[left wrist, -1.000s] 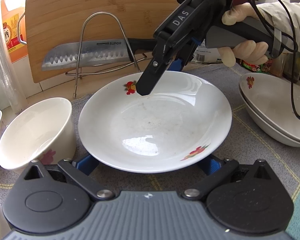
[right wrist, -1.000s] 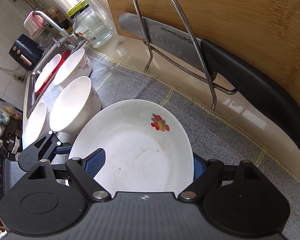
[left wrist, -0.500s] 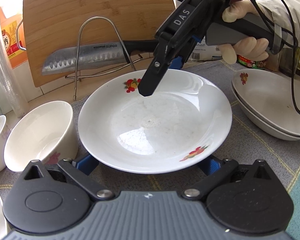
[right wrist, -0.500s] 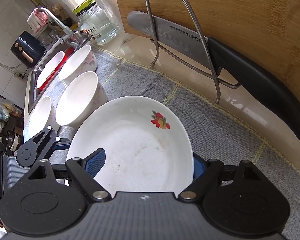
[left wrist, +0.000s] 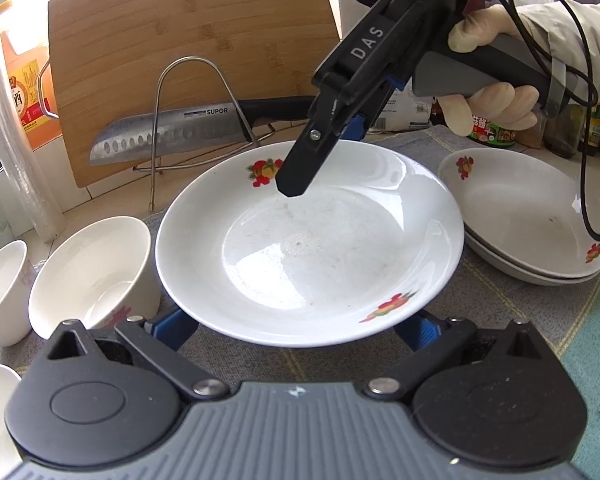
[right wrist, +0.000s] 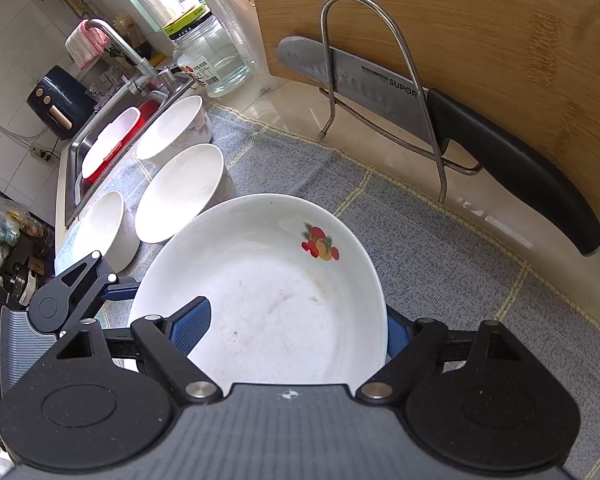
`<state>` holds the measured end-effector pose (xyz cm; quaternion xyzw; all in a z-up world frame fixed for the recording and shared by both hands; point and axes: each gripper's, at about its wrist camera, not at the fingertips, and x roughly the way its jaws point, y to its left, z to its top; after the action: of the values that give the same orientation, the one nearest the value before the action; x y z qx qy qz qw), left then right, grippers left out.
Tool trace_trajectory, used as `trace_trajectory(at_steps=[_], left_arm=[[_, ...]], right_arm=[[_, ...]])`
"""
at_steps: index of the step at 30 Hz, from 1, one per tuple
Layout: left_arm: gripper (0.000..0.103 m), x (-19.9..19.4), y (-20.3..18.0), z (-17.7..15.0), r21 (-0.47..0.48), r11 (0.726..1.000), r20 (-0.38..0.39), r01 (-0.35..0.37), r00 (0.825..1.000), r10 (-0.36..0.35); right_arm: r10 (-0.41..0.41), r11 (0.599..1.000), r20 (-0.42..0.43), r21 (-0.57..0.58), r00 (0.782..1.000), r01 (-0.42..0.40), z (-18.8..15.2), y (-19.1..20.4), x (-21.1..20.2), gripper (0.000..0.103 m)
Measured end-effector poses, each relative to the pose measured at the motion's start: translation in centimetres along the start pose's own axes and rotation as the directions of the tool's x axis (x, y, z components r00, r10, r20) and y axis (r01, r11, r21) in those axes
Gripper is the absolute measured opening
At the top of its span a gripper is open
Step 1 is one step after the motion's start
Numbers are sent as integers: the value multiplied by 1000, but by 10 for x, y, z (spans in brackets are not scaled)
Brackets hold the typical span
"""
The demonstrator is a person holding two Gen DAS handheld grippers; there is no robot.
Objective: Organize plates and bowls
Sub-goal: 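Carry the held plate with the right gripper toward the plate stack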
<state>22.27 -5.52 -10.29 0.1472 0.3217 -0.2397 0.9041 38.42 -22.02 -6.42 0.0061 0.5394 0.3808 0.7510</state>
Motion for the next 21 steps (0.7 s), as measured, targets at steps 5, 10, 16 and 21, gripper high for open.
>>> trace_trajectory(at_steps=[5,10,16,21], left_arm=[[102,-13,-6,4,21,1000,-2,8,1000,-8],[102,-22,-14,6,46,998,1,30,1000,-31],[102,-31,-30,10,105,992,2,70,998,-70],[102,-33,-42,13,144,982,4,119,993,-121]], right_arm=[[-2,1000,22,9,1000,2,-11,9,-13,90],[-19,1000,43,23,999,18,-26,16,-27,90],[-48,997,78,71,996,42,-52,18,-47,90],[-81,990,109,127,991,67,-76,16,-65,90]])
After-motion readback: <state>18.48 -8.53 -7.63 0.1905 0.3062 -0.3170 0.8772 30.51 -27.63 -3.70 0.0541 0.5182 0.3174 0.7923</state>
